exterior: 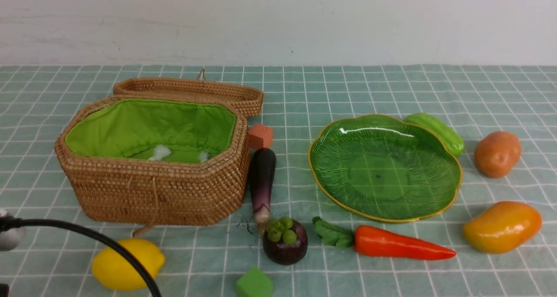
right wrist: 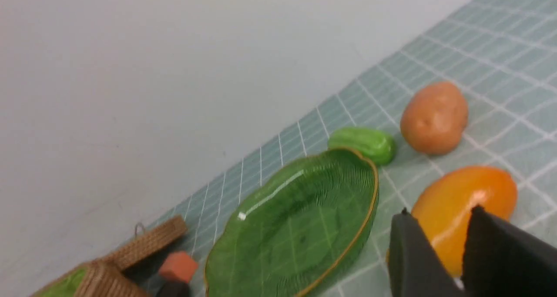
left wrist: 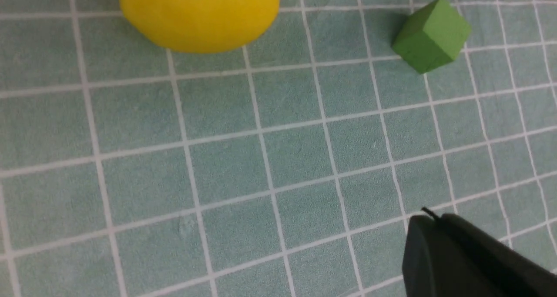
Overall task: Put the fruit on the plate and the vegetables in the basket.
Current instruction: Grab a lemon with your left arm and place it on the plate on the right
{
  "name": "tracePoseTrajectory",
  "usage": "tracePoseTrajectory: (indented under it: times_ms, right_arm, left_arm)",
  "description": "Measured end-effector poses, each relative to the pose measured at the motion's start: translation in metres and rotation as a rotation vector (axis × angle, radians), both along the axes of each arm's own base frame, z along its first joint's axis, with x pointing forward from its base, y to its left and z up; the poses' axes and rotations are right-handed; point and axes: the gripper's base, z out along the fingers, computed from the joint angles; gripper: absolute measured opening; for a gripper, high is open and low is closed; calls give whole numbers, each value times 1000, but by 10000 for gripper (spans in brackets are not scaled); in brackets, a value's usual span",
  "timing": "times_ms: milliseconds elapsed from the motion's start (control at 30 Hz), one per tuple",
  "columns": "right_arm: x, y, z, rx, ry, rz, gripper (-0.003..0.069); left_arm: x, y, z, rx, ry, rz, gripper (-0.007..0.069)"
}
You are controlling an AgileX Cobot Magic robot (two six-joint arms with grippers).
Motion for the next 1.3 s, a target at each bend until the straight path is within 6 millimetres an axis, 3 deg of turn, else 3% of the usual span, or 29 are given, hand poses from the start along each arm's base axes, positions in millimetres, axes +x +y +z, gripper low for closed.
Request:
tracePoseTrajectory:
  times_ms: [33, 133, 200, 267, 333, 467, 800, 967, 1000, 1067, 1100, 1133, 1167, 1200, 1300]
  right_arm:
    - [0, 1, 1, -6, 23, 12, 148]
    - [-11, 14, 56, -210, 134, 242, 49]
    - [-14, 19, 74, -298, 202, 349, 26]
    - [-20, 26, 106, -457, 267, 540, 4]
    - [-25, 32, 132, -603, 300, 717, 0]
    - [-30, 36, 161, -737, 277, 880, 0]
    - [-32, 36, 170, -784, 225, 910, 3]
    - [-33, 36, 169, -830, 215, 932, 5]
    - [-33, 36, 169, -834, 214, 934, 5]
    - [-33, 36, 169, -839, 218, 939, 6]
    - [-33, 36, 169, -839, 218, 939, 6]
    - [-34, 36, 168, -843, 222, 942, 6]
    - [-34, 36, 168, -843, 223, 942, 7]
    - [-34, 36, 168, -844, 224, 942, 9]
    - [-34, 36, 168, -844, 224, 942, 13]
  left_arm:
    - [0, 0, 1, 2, 0, -7, -13]
    - [4, -3, 14, 33, -35, -93, -13]
    - [6, -5, 18, 52, -28, -133, -13]
    - [14, -10, 23, 101, -9, -216, -13]
    - [25, -18, 26, 174, -4, -324, -13]
    - [49, -27, 21, 350, -16, -534, -13]
    - [101, -27, -11, 666, -23, -755, 0]
    - [118, -29, -26, 734, -27, -815, 204]
    - [121, -30, -29, 739, -29, -818, 256]
    - [129, -31, -36, 763, -39, -829, 431]
    - [129, -31, -36, 763, -43, -828, 444]
    - [135, -31, -41, 781, -53, -835, 529]
    - [136, -32, -42, 786, -57, -839, 550]
    - [142, -33, -46, 806, -82, -856, 624]
    - [151, -36, -57, 828, -106, -899, 660]
